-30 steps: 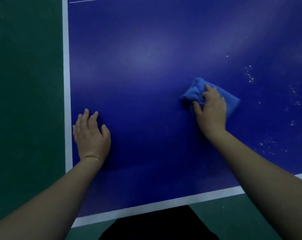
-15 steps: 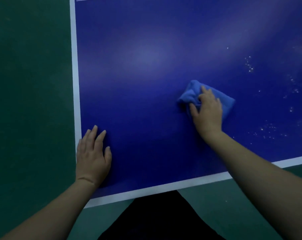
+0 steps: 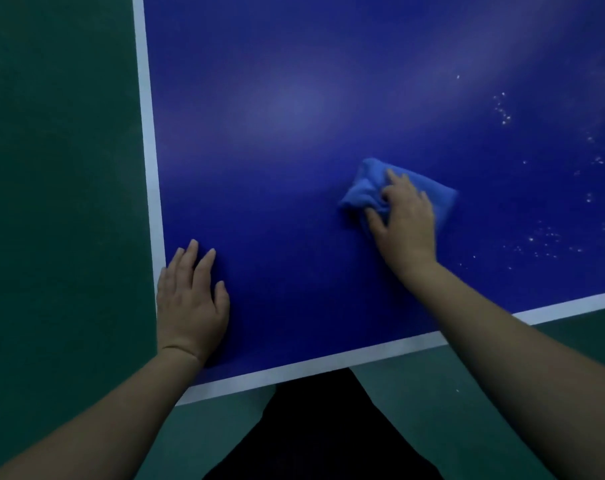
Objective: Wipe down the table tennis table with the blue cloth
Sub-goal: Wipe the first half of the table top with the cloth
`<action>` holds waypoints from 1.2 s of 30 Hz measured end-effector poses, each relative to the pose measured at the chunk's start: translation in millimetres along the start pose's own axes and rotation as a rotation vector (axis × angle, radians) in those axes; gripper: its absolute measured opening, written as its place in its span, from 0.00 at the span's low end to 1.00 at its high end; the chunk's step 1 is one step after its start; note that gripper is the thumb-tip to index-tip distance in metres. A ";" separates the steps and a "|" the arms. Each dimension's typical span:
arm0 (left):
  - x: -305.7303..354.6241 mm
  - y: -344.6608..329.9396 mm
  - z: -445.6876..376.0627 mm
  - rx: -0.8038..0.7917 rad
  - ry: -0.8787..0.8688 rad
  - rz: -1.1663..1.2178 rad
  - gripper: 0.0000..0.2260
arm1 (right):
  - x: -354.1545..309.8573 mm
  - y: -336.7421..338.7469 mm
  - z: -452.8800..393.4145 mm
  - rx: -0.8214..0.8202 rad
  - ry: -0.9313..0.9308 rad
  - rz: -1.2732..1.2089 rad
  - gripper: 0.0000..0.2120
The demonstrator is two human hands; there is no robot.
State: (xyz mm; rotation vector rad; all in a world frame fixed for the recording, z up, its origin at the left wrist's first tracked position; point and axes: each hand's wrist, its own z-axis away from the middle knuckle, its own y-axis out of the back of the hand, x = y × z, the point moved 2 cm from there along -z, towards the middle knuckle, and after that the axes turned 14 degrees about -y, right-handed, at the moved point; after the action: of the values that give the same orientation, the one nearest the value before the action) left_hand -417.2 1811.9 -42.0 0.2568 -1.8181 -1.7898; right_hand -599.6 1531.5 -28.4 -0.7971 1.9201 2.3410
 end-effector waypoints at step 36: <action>-0.6 -0.6 2.2 0.035 -0.011 0.013 0.26 | 28.4 -1.8 54.8 -0.047 0.079 0.121 0.15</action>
State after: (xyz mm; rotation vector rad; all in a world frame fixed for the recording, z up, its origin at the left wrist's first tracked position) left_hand -418.0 1814.1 -42.5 0.2482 -1.8562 -1.7547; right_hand -644.3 1573.8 -34.5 -0.8109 2.0055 2.4688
